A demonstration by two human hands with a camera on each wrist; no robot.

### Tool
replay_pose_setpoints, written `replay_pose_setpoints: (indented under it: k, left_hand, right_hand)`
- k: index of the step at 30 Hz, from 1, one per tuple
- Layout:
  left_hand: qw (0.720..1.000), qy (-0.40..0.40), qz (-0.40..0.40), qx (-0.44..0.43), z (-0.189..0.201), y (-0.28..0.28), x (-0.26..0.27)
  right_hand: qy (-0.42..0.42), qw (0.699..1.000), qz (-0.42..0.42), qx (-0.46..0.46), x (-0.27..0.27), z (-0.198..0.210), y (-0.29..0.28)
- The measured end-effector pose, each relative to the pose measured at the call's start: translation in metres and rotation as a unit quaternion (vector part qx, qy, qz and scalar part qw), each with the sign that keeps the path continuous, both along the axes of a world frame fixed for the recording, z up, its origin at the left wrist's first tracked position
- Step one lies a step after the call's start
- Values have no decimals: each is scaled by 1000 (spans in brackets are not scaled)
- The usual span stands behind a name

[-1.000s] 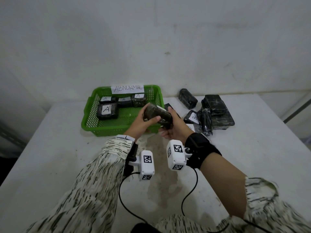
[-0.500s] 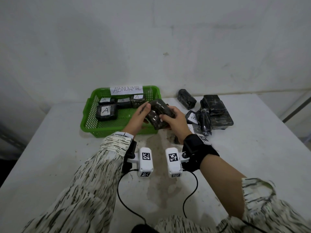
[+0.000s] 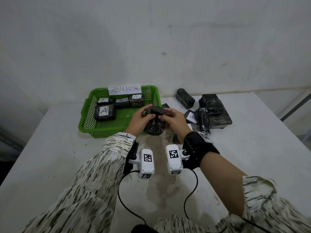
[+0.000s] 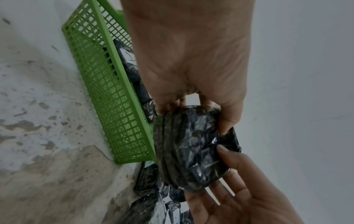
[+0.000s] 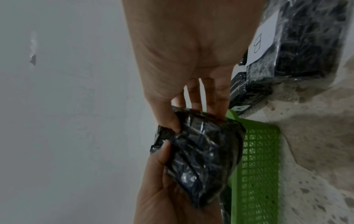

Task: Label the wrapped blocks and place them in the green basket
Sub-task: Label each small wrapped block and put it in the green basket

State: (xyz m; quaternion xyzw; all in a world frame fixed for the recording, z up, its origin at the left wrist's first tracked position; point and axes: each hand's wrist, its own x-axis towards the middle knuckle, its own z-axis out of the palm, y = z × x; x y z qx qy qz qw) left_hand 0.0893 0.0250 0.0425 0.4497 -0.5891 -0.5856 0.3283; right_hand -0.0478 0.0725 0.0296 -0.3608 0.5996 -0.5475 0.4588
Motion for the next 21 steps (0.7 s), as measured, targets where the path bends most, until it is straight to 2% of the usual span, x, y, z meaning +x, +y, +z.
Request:
replay_pose_setpoints:
  k: [4, 7, 11, 14, 17, 19, 21]
  left_hand:
    - [1000, -28, 0, 11, -1, 0, -1]
    - [998, -57, -10, -9, -2, 1, 1]
    - [999, 7, -34, -2, 5, 3, 8]
    - [997, 4, -76, -21, 3, -4, 10]
    - [994, 39, -96, -30, 11, 2, 7]
    - [993, 51, -106, -25, 12, 3, 8]
    - [992, 54, -116, -6, 12, 1, 10]
  right_hand:
    - [63, 996, -47, -45, 2, -7, -3]
    - [71, 995, 3, -72, 3, -5, 0]
    - [-32, 994, 103, 1, 1, 7, 7]
    - [-87, 989, 113, 32, -4, 12, 9]
    - [-124, 983, 131, 42, -6, 13, 11]
    - [-137, 984, 108, 28, -3, 11, 10]
    - [-133, 990, 42, 2, -2, 11, 8]
